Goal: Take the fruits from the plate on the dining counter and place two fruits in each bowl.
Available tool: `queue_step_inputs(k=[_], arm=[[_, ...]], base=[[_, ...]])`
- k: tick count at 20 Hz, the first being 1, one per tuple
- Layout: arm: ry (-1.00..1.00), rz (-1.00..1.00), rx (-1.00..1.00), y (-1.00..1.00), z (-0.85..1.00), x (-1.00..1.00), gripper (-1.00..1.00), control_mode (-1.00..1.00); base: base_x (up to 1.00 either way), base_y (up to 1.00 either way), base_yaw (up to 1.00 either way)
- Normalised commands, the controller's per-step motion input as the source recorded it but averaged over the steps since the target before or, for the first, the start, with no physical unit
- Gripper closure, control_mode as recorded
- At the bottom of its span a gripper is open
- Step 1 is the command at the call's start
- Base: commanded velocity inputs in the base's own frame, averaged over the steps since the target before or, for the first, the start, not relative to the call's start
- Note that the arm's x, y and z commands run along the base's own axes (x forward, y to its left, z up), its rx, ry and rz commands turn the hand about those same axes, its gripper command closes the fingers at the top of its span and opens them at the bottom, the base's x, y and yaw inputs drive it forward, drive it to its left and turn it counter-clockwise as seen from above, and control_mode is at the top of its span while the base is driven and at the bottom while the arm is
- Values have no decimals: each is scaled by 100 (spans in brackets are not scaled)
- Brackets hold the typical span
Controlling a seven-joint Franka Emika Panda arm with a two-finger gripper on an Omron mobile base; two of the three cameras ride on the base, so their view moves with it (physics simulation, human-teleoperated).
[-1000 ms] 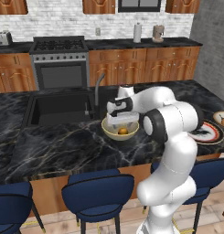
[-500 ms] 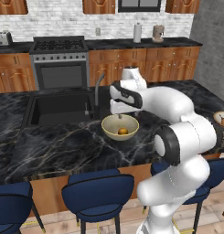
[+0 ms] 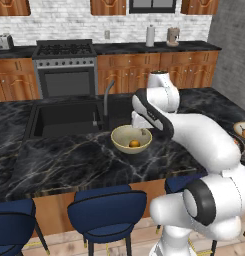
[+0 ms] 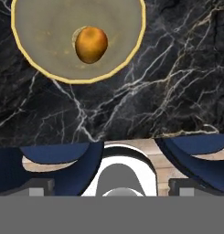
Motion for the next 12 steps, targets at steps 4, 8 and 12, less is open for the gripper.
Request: queue_step_inputs(k=[4,8,12], arm=[[-5,-2,0,-15,0,-69,-100,-100],[-6,0,0,-22,0,-29,-100,-100],[-3,0,0,0,0,-6,-100,-100]], base=[[0,0,0],[0,0,0],[0,0,0]])
